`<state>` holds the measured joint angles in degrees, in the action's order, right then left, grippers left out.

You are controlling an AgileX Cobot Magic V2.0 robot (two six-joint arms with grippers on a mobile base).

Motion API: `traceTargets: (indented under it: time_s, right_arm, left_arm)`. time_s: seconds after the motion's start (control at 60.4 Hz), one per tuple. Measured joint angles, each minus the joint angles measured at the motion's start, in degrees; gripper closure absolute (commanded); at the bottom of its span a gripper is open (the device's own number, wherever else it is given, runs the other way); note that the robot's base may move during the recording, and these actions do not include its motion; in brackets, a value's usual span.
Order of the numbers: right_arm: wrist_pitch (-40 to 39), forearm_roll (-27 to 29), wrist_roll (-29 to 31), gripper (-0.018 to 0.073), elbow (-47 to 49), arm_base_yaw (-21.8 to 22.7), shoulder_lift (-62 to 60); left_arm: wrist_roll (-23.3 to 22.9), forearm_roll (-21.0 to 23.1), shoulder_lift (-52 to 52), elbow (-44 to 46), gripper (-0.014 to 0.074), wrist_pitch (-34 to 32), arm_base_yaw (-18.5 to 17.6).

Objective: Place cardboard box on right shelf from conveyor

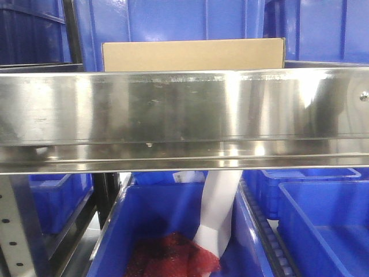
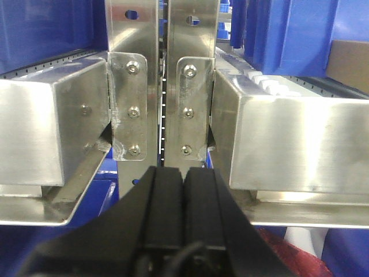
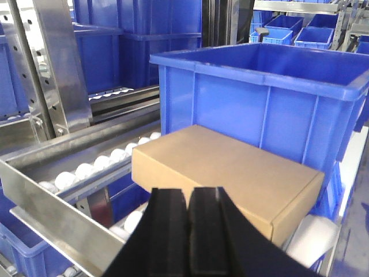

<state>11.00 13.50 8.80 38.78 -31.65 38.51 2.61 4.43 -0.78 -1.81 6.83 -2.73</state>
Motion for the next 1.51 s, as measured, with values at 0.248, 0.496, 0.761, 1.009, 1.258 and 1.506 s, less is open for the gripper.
traceTargets:
  time_s: [0.248, 0.496, 0.761, 1.009, 1.258, 1.506]
  right_arm:
    - [-0.45, -6.83, -7.76, 0.0503, -8.93, 7.81, -7.30]
    - [-0.59, -12.30, -9.90, 0.0503, -20.08, 21.27, -23.68]
    - [-2.16, -12.93, -10.03, 0.0503, -30.34, 33.00, -38.62]
    - [-8.47, -12.93, -9.84, 0.0503, -38.50, 34.40, -39.04]
    - [-11.96, -11.08, -9.84, 0.0503, -40.49, 34.40, -39.04]
    - [-11.41, -10.58, -9.84, 0.0503, -40.49, 34.40, -39.04]
  left_arm:
    - [0.00, 0.00, 0.00, 0.00, 0.0713, 0.00, 0.00]
    - [0.00, 0.00, 0.00, 0.00, 0.0713, 0.00, 0.00]
    - [0.00, 0.00, 0.00, 0.00, 0.0713, 0.00, 0.00]
    - [0.00, 0.00, 0.00, 0.00, 0.0713, -0.11, 0.00]
    - [0.00, 0.00, 0.00, 0.00, 0.0713, -0.11, 0.00]
    - [0.00, 0.00, 0.00, 0.00, 0.0713, -0.11, 0.00]
